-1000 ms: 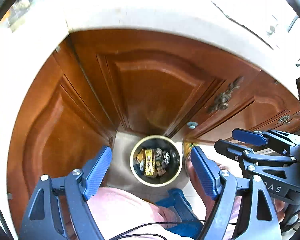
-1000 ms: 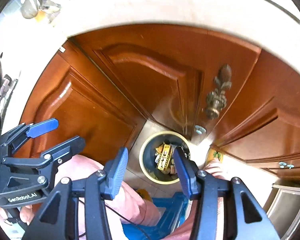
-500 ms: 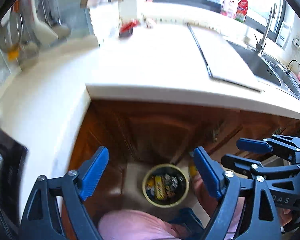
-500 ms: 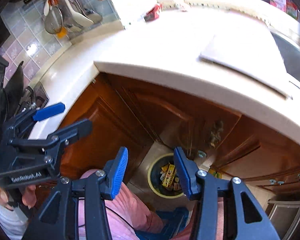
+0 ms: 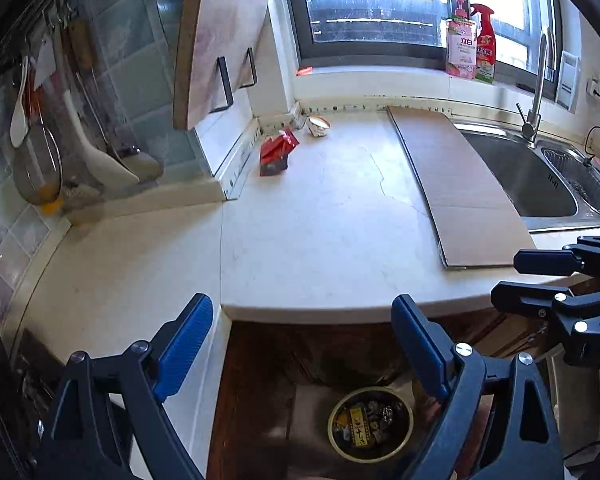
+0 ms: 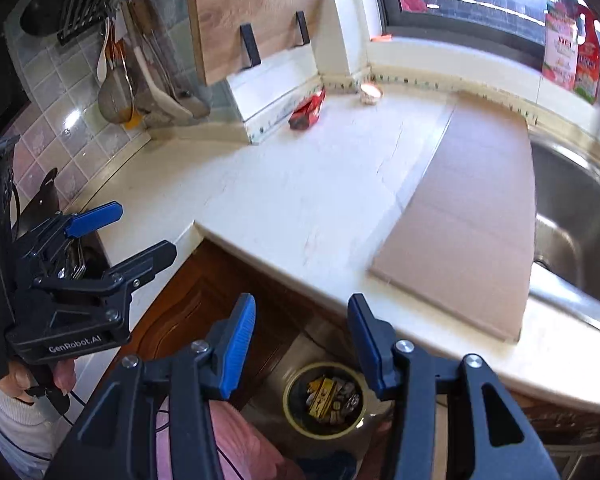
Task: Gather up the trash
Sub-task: 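Raise both open grippers back up to the counter, then grasp the red snack packet with the left gripper while the right grasps the paper cup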
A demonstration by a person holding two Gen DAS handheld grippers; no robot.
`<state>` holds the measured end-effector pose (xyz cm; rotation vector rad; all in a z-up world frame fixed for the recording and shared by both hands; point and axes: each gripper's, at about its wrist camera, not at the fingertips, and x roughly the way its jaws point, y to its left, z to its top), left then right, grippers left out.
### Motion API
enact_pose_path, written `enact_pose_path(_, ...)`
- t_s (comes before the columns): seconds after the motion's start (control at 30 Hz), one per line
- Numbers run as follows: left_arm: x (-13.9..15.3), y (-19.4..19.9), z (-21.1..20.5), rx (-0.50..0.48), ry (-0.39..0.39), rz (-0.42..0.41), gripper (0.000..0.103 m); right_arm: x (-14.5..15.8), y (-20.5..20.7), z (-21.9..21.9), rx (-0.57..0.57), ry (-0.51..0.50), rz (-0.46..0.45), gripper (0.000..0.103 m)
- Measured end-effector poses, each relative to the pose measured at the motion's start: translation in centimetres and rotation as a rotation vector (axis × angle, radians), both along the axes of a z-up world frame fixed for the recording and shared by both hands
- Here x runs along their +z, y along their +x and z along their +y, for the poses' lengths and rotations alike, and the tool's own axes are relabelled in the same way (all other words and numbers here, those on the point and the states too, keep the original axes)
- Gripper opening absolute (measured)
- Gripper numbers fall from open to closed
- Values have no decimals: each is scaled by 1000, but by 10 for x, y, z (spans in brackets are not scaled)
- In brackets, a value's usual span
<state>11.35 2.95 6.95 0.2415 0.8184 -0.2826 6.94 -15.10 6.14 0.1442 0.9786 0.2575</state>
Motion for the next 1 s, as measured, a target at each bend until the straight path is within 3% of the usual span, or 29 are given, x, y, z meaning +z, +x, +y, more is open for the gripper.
enact_pose_path(0.2,14,48,-20,17,61,-76,91,16,51,-10,-2,-21,-54,55)
enact_pose_path(0.37,10,99,-38,46,94,-112,91,17,110,-31,-30,24,-35,55)
enact_pose_path(0.67,-22,205,-68,95,98,-60,91,11,213,-79,-106,83,-32,56)
enact_pose_path(0.77,-35,234,-79,109,104,-34,91,6,237,-86,-105,79,-33,61)
enact_pose_path(1.0,-62,285,-100,156,156,-29,92,-17,282,-106,-124,154,22,62)
